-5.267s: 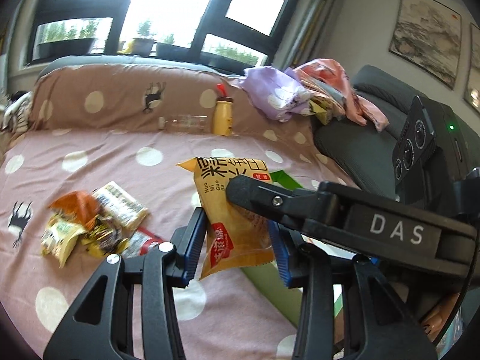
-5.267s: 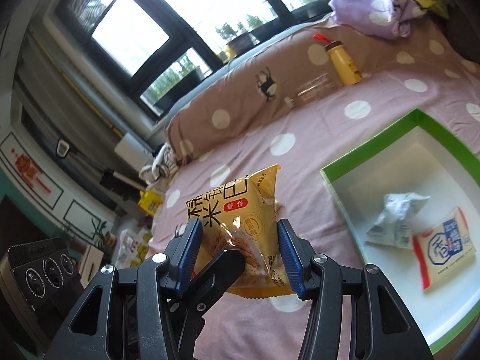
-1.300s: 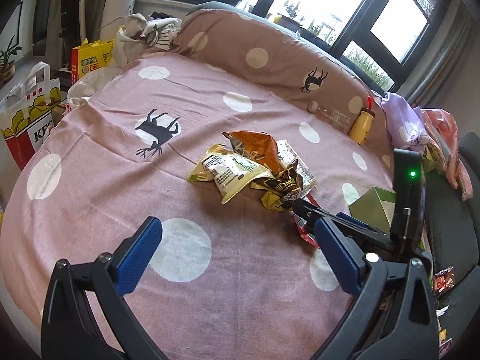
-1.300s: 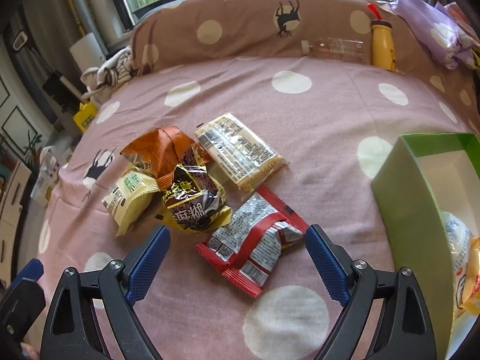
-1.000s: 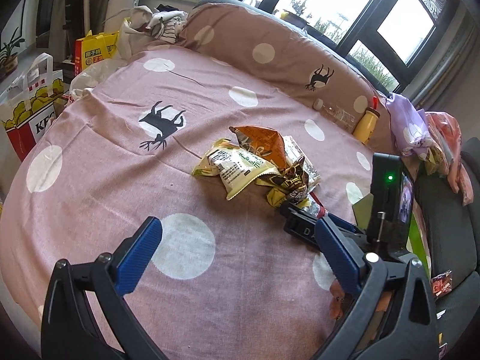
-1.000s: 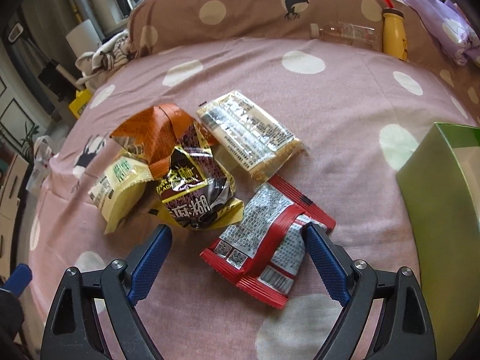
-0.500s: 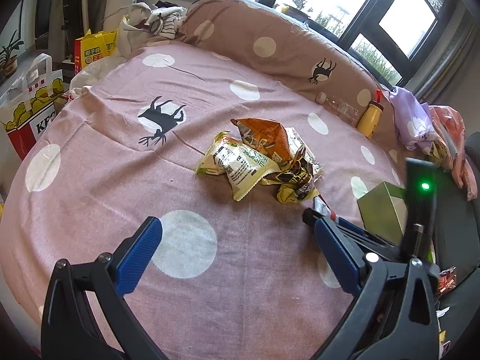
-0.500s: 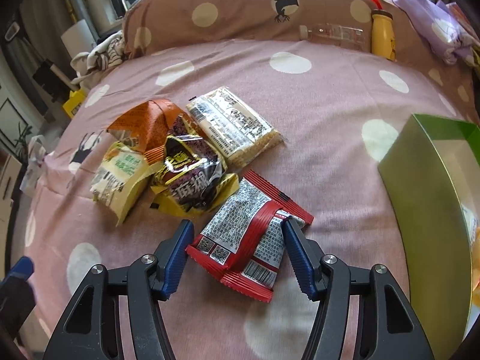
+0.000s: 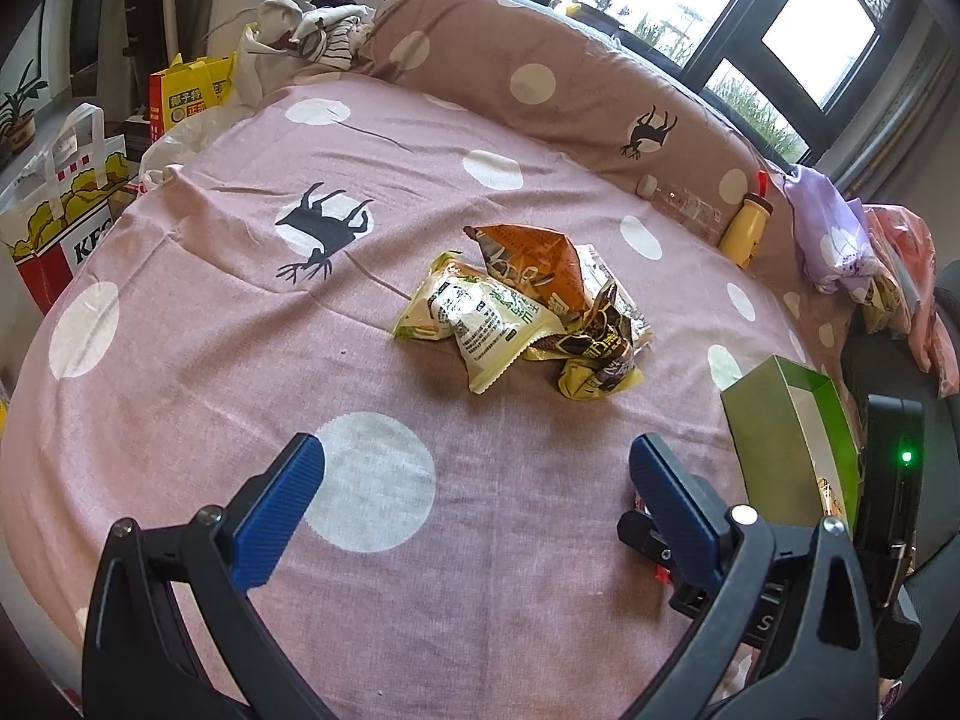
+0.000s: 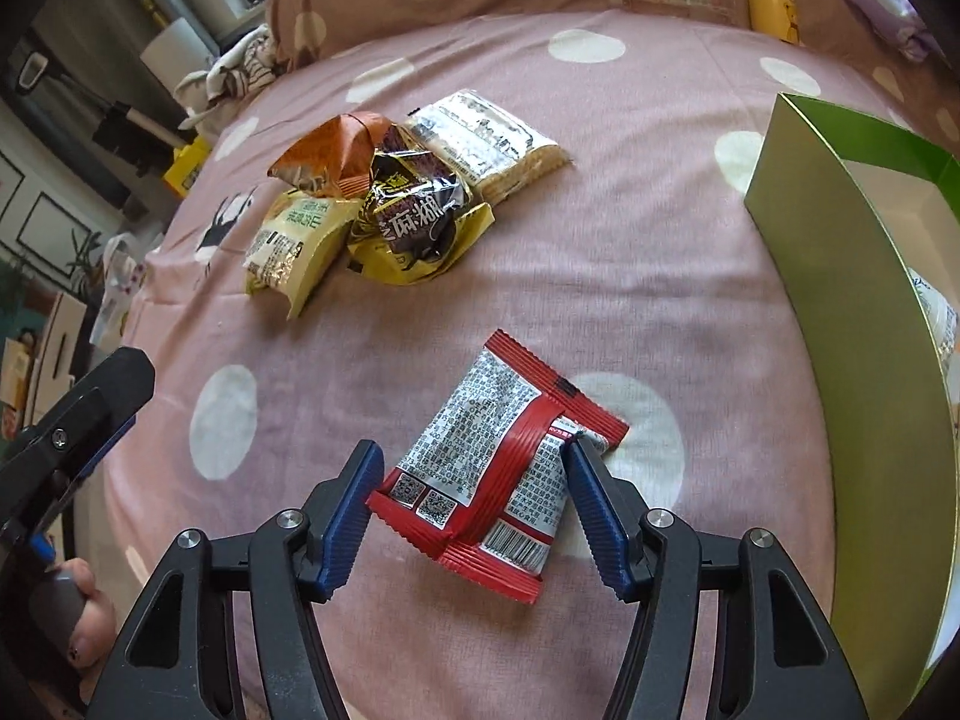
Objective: Organize snacks
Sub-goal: 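Close the right gripper on the red-white wafer pack and lift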
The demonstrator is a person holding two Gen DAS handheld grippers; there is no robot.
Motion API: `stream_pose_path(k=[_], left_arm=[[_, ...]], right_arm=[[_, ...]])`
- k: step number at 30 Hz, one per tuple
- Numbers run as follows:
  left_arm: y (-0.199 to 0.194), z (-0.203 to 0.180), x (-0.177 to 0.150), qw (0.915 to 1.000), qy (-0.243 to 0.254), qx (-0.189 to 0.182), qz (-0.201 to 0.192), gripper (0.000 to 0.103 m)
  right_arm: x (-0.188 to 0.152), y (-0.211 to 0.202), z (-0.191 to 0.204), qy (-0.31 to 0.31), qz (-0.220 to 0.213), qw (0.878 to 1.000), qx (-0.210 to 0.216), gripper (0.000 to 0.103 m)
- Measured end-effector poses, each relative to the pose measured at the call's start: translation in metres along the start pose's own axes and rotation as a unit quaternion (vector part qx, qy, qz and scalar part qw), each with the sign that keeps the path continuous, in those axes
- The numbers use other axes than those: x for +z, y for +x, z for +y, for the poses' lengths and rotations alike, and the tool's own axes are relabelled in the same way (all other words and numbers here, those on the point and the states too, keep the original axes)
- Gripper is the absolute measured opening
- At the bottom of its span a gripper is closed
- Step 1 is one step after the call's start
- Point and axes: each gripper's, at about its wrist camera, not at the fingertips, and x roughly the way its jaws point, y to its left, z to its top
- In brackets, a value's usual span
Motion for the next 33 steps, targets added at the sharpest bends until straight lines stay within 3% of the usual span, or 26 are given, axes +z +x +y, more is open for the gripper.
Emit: stream_pose_path(k=[5, 14, 18, 21, 33], left_arm=[[0.005, -0.001, -0.001, 1.0, 0.0, 0.003, 0.009, 0.102], [0.027, -0.021, -0.013, 0.9984, 0.029, -0.003, 0.049, 0.102], [0.044, -0.04, -0.024, 0.9948, 0.059, -0.012, 0.082, 0.102], [0.051, -0.053, -0.03, 0.9919, 0.07, -0.043, 0.097, 0.102], [0.059, -0.068, -0.037, 0.9884, 0.072, -0.075, 0.11, 0.099]], right_arm=[[0.002, -0.015, -0.009, 0.015, -0.018, 0.999, 0.026, 0.08], [0.007, -0.053, -0.049, 0.09, -0.086, 0.985, 0.12, 0.084], [0.009, -0.046, -0.058, 0.115, -0.074, 0.98, 0.146, 0.084], [0.011, -0.038, -0.06, 0.126, -0.06, 0.977, 0.158, 0.084], [0.014, -0.014, -0.07, 0.152, -0.025, 0.971, 0.181, 0.084]])
